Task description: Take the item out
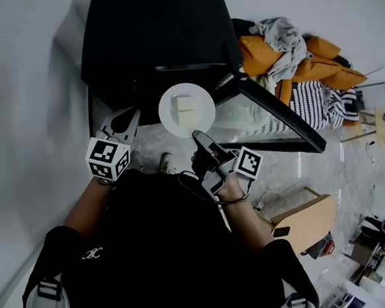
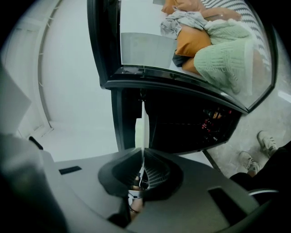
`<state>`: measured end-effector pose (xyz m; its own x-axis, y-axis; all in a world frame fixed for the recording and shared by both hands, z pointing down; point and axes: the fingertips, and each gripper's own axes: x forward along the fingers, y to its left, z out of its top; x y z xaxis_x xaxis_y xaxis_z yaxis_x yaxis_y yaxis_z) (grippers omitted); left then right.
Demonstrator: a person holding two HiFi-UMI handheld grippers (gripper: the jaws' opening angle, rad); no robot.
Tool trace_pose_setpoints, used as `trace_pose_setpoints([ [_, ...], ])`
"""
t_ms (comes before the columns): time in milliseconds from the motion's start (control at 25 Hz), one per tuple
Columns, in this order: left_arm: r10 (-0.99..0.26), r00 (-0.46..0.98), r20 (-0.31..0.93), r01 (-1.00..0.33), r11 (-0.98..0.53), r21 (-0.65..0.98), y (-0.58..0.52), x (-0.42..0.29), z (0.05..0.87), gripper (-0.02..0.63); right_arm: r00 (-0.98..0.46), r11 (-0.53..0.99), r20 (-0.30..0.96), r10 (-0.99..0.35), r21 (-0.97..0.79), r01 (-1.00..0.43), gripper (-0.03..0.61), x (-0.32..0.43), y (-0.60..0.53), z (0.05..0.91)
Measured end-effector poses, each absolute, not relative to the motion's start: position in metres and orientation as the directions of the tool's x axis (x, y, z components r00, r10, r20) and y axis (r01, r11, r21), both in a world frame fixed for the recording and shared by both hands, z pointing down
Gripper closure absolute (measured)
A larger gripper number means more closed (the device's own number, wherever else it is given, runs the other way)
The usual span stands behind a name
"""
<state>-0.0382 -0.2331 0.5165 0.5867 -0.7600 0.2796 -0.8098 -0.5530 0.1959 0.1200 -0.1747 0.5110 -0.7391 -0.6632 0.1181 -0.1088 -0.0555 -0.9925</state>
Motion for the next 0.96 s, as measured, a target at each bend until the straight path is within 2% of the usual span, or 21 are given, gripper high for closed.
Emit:
trace_pose_setpoints([
  [960,-0.799,0.533,0.28,-0.846,-0.492,0.208,-0.223,-0.049,0.512,0.606,-0.776,-0.044,0.112,-0.621,-0.993,-0.108,0.557,0.115,-0.176,0.505],
])
